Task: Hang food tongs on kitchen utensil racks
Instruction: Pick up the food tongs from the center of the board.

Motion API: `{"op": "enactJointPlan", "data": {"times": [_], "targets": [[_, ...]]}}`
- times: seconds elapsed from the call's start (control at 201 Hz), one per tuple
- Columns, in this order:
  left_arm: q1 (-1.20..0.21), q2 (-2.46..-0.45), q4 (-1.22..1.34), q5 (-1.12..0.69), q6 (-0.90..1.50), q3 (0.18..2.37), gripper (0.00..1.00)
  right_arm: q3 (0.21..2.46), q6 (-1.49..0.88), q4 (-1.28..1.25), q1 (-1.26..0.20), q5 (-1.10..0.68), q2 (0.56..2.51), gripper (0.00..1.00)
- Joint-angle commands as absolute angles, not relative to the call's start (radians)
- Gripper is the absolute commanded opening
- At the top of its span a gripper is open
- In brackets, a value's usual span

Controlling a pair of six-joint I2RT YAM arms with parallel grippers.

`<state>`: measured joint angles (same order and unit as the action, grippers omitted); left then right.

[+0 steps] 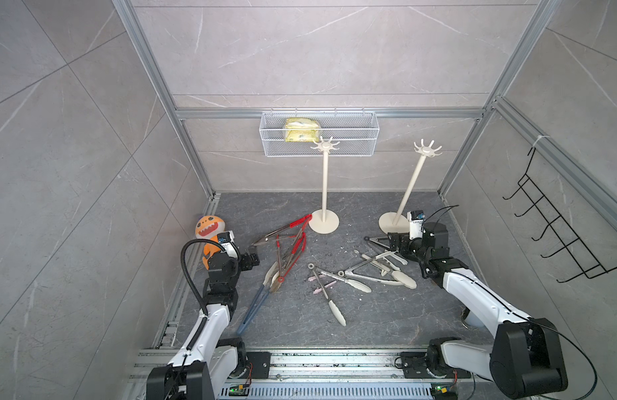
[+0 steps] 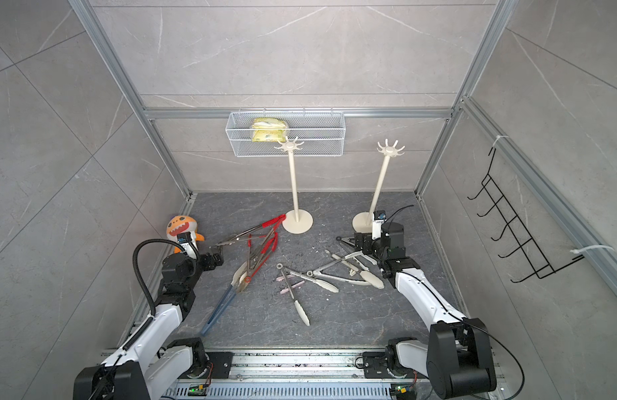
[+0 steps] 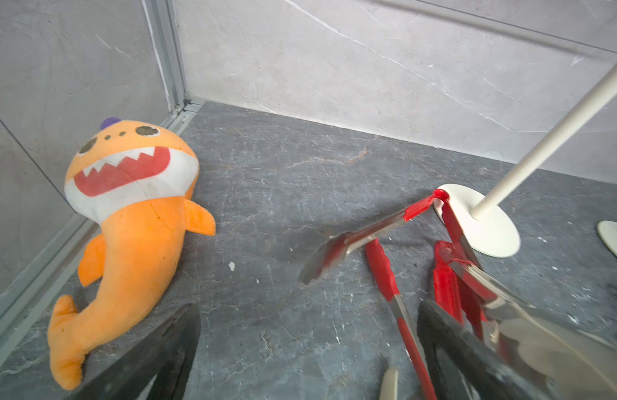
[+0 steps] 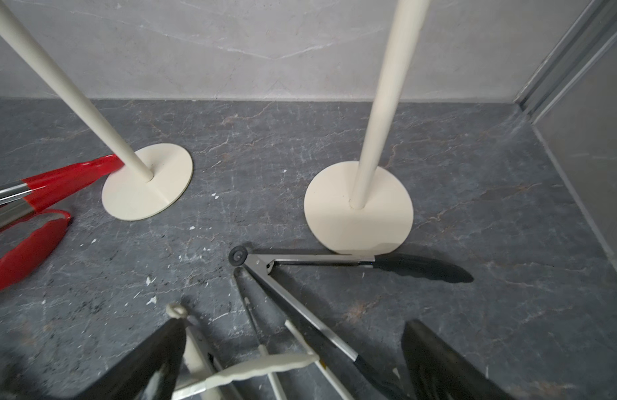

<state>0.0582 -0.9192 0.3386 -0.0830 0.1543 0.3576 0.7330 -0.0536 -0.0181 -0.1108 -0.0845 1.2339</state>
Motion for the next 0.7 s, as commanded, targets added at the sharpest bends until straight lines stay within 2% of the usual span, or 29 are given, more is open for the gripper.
{"op": "enactJointPlan", "data": {"times": [0.0,0.219,0.324,0.543,0.692], "targets": [[0.056,-0.825,0.165,-0.09,0.175,0.423,1.0,0.763,-0.106,0.195,-0.114,-0.152,1.192,1.0],[0.057,-0.61,-0.042,0.005,0.174,0.436,1.0,0.788,-0.168,0.311,-0.122,-0.191,1.154,1.0],[0.057,-0.571,-0.101,-0.047,0.161,0.479,1.0,0.803,-0.188,0.356,-0.133,-0.205,1.156,1.0],[0.055,-0.754,-0.24,-0.17,0.207,0.674,1.0,0.838,-0.208,0.415,-0.161,-0.198,1.163,1.0],[0.054,-0.884,-0.246,-0.231,0.248,0.756,1.0,0.857,-0.224,0.436,-0.184,-0.195,1.158,1.0]]}}
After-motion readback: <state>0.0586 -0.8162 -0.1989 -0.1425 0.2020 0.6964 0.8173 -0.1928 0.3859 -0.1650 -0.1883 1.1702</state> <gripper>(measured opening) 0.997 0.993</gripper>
